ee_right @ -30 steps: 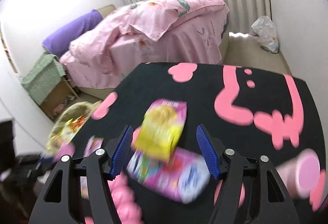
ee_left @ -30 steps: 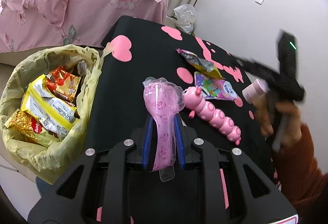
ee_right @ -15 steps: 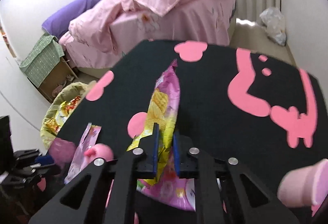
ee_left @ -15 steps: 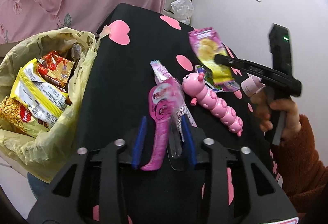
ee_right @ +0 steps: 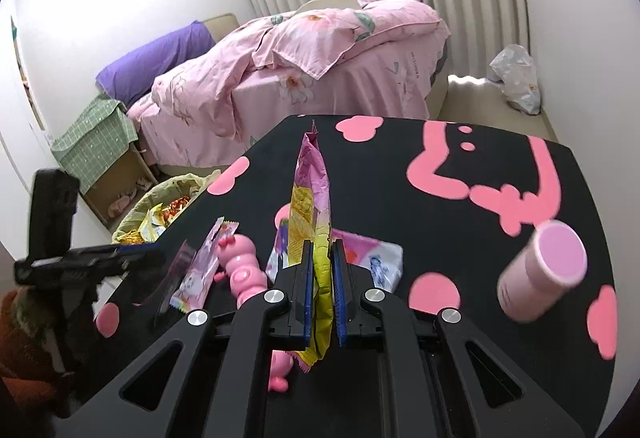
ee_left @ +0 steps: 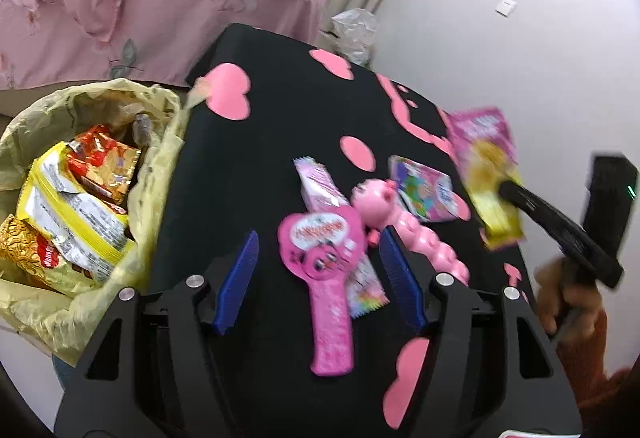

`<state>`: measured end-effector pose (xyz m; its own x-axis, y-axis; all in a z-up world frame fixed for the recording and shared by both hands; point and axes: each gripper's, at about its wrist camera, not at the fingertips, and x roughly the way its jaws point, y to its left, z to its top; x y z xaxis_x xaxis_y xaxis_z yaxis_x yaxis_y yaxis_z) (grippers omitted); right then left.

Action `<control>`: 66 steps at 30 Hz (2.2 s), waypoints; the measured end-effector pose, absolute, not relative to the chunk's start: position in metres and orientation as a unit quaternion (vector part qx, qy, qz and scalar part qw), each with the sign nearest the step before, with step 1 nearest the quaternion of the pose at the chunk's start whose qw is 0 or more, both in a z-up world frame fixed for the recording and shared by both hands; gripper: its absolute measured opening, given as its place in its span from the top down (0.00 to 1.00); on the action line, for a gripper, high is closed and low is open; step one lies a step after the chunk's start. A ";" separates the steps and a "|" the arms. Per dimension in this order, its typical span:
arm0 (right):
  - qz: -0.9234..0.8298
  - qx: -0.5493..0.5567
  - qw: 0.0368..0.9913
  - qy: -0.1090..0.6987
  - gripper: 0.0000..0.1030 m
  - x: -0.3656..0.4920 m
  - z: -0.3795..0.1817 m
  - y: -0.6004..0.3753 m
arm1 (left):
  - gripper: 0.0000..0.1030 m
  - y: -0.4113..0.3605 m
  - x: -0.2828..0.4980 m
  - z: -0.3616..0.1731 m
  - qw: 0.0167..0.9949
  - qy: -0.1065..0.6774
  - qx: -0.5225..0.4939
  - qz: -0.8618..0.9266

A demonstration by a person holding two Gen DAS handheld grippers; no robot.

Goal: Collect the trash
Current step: 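Grasp the pink snack packet with the right tool while the left tool holds the pink toy, then lift the pink lollipop card with the left tool while the right tool holds the packet, then carry the lollipop card and pink packet over the yellow bag and release both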

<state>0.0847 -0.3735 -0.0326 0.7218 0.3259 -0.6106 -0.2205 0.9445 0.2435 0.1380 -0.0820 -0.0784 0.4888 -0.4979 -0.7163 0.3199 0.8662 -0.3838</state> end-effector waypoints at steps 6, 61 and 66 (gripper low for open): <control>0.138 0.092 0.923 0.348 0.89 0.061 -0.045 -0.387 | 0.42 -0.089 0.134 -0.085 0.849 0.458 -0.094 -0.245; 0.213 0.008 0.933 0.290 0.90 0.078 0.021 -0.301 | 0.53 -0.027 0.110 0.006 0.931 0.310 -0.051 -0.184; 0.241 -0.018 0.927 0.286 0.90 0.085 0.032 -0.266 | 0.53 0.015 0.112 0.009 0.938 0.304 -0.076 -0.146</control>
<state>0.0846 -0.2659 0.0323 0.7204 0.4367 -0.5387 -0.4573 0.8832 0.1044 0.1122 0.0149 0.0095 0.7722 -0.3204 -0.5487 0.2281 0.9458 -0.2313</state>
